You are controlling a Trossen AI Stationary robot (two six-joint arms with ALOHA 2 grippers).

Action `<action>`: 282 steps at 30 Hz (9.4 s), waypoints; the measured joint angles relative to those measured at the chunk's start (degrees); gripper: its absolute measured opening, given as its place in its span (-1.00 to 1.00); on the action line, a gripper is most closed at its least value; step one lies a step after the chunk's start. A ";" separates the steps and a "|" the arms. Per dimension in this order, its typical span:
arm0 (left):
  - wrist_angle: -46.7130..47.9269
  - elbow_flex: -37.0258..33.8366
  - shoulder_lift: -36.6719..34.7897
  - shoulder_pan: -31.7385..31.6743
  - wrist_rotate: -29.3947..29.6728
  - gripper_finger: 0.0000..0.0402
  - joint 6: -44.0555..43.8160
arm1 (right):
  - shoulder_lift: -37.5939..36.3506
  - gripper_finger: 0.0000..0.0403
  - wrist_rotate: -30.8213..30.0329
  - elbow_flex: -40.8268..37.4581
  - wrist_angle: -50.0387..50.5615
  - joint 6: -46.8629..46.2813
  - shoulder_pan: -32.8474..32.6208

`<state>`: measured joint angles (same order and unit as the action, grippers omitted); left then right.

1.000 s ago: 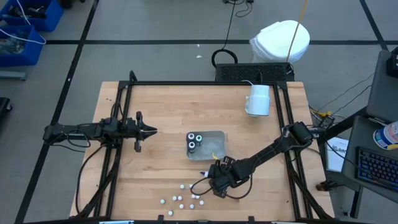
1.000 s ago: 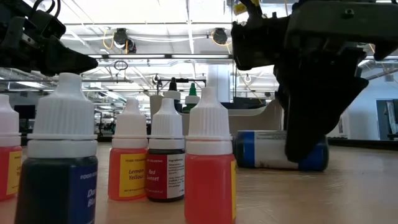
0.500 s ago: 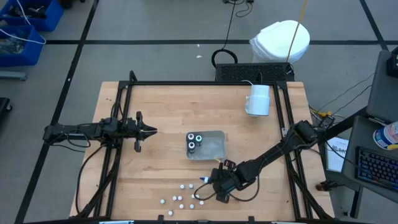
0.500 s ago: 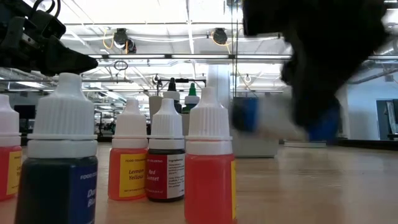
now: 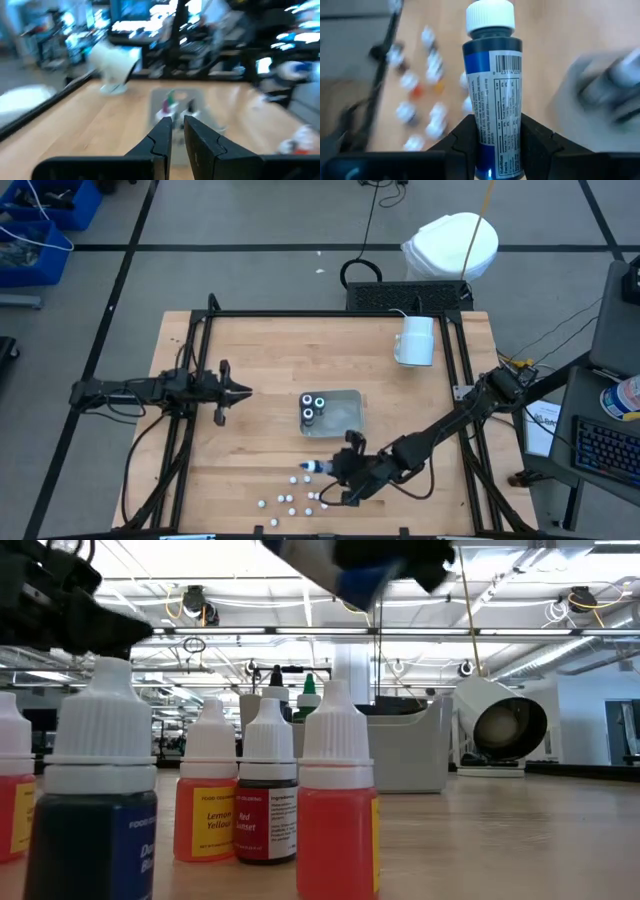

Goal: Pick & Place food coloring
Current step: Put the big blue food coloring into the gray bin

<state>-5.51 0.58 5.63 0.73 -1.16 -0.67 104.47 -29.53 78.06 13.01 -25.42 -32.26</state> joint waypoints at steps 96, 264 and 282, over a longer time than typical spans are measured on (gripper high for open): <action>-26.14 26.08 60.65 19.65 11.81 -0.38 9.40 | 0.17 0.04 8.66 -10.62 -37.62 31.05 16.36; 43.85 91.07 106.90 21.72 49.52 -0.38 -58.72 | -84.46 -1.00 32.58 -75.87 -48.34 25.03 30.26; 49.22 91.91 107.67 24.94 56.70 -0.38 -69.33 | -84.17 -1.00 32.60 -75.87 -47.92 24.16 30.28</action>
<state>43.70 92.49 113.30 25.67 55.54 -70.00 20.29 3.07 2.20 -34.92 -1.26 -1.98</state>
